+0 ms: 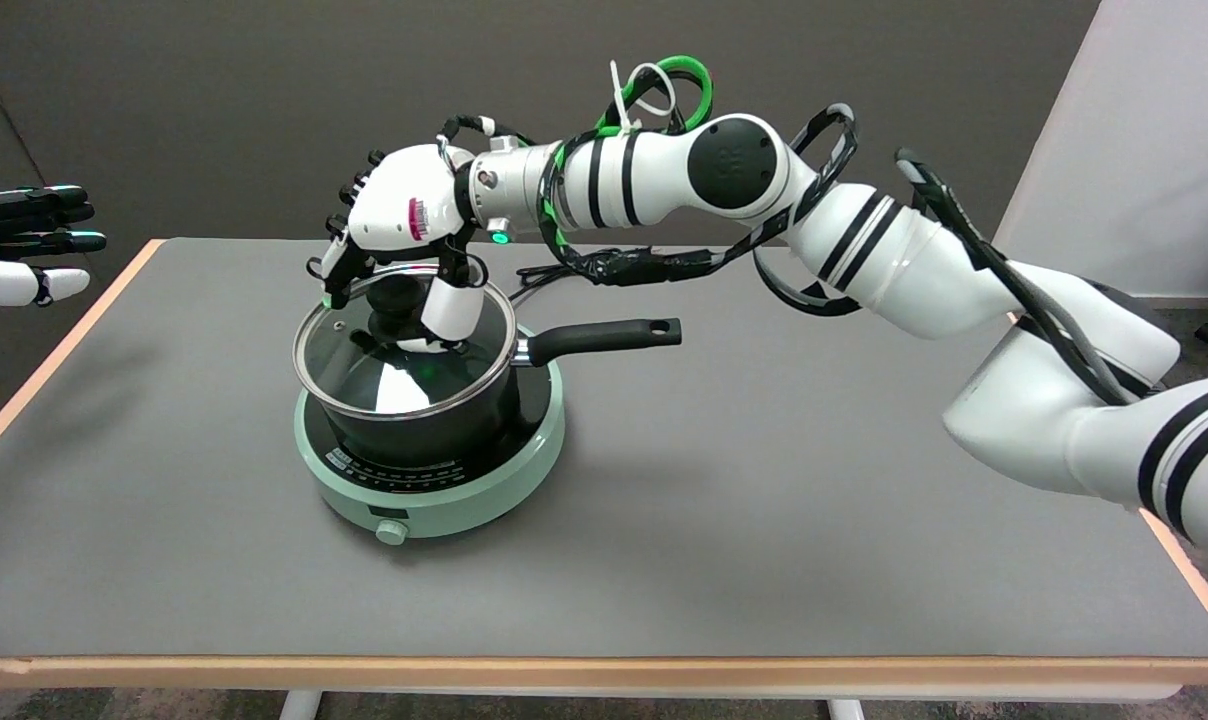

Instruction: Pick up the pot lid.

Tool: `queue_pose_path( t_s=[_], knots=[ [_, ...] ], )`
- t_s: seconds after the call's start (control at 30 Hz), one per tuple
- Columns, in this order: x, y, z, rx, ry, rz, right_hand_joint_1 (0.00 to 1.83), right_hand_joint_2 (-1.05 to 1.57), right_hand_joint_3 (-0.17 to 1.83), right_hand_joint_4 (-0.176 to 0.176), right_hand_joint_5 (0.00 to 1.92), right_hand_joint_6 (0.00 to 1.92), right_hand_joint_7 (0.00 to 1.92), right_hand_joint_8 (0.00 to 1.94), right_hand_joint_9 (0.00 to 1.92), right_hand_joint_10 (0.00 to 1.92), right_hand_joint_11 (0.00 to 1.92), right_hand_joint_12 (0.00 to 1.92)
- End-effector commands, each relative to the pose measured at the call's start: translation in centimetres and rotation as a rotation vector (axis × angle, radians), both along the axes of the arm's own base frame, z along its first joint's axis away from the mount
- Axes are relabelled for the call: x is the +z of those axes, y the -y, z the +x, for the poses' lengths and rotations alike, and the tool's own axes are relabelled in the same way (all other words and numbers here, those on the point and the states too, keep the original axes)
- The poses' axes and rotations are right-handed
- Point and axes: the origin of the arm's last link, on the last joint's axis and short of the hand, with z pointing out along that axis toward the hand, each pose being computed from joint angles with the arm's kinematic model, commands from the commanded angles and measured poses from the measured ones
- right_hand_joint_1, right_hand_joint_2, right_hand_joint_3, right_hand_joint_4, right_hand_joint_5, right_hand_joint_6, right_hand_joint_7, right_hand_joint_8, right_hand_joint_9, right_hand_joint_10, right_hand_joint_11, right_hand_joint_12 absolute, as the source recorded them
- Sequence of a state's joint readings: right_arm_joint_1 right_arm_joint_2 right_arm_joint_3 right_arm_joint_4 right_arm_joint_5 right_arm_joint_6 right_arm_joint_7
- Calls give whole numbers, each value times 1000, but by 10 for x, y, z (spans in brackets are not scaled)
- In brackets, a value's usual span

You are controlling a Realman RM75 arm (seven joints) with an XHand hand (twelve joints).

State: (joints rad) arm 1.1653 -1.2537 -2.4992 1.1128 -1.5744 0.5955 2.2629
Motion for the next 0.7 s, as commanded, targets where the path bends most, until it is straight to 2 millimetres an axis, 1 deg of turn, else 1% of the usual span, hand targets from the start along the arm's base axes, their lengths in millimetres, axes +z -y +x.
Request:
queue_pose_path(
  t_s=[0.03, 0.27, 0.4, 0.7],
  knots=[
    [-7, 1, -2, 15, -11, 0, 727, 622, 896, 176, 592, 326, 711, 267, 727, 494, 412, 588],
    [-6, 2, -2, 14, -13, -5, 743, 635, 884, 176, 613, 367, 734, 287, 740, 518, 422, 587],
    [-6, 2, -2, 13, -13, -4, 772, 663, 858, 176, 640, 436, 777, 347, 756, 561, 432, 574],
    [-3, 2, -3, 10, -12, -6, 820, 688, 838, 176, 659, 541, 802, 408, 774, 622, 447, 565]
  ],
)
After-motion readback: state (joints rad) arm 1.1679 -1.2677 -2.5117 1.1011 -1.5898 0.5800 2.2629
